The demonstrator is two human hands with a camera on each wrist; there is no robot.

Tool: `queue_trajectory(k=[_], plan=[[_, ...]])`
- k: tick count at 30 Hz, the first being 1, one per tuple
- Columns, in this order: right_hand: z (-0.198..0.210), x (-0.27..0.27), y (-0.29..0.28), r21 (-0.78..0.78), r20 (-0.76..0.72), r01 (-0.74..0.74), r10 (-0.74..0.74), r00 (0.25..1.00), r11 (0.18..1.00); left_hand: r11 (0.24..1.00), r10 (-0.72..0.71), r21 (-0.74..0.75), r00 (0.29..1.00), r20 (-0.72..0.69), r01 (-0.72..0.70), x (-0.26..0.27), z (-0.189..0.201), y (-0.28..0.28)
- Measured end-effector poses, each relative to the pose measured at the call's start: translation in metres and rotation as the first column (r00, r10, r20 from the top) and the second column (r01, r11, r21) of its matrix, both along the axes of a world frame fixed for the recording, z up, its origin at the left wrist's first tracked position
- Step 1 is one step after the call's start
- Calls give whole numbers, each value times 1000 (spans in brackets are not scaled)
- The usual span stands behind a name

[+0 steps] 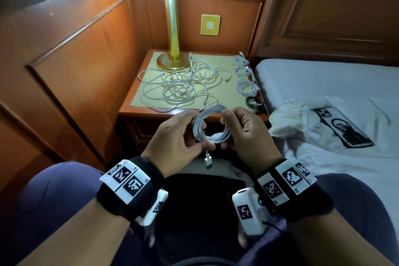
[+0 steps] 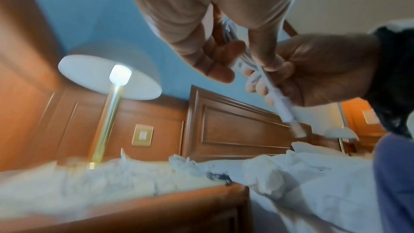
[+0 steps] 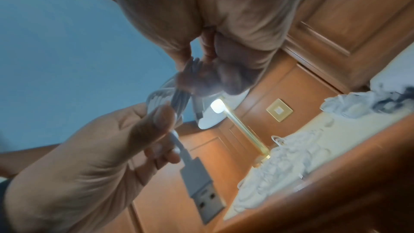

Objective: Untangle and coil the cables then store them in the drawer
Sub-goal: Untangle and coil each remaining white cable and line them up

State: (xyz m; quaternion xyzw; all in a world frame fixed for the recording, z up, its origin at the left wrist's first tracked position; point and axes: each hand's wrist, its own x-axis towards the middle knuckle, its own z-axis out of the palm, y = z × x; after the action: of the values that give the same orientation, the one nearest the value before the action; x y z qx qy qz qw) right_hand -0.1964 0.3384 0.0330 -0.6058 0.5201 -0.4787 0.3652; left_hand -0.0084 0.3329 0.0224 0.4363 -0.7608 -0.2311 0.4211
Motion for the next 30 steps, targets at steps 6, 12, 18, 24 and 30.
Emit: queue_trajectory(k=[6, 12, 18, 24, 30], plan=[[50, -23, -18, -188, -110, 69, -91, 990, 980, 992, -110, -37, 970, 216, 120, -16, 72, -24], [36, -61, -73, -160, -69, 141, -153, 986, 977, 984, -173, 71, 970, 172, 163, -60, 58, -85], [-45, -93, -125, 74, -149, 195, -182, 972, 978, 985, -167, 98, 936, 311, 143, -99, -18, -150], [-60, -97, -184, 174, -23, 171, -169, 985, 970, 992, -49, -90, 939, 340, 84, -108, -34, -222], [-78, -100, -205, 62, -159, 350, -337, 928, 935, 998, -17, 67, 984, 175, 5, -129, -53, -255]])
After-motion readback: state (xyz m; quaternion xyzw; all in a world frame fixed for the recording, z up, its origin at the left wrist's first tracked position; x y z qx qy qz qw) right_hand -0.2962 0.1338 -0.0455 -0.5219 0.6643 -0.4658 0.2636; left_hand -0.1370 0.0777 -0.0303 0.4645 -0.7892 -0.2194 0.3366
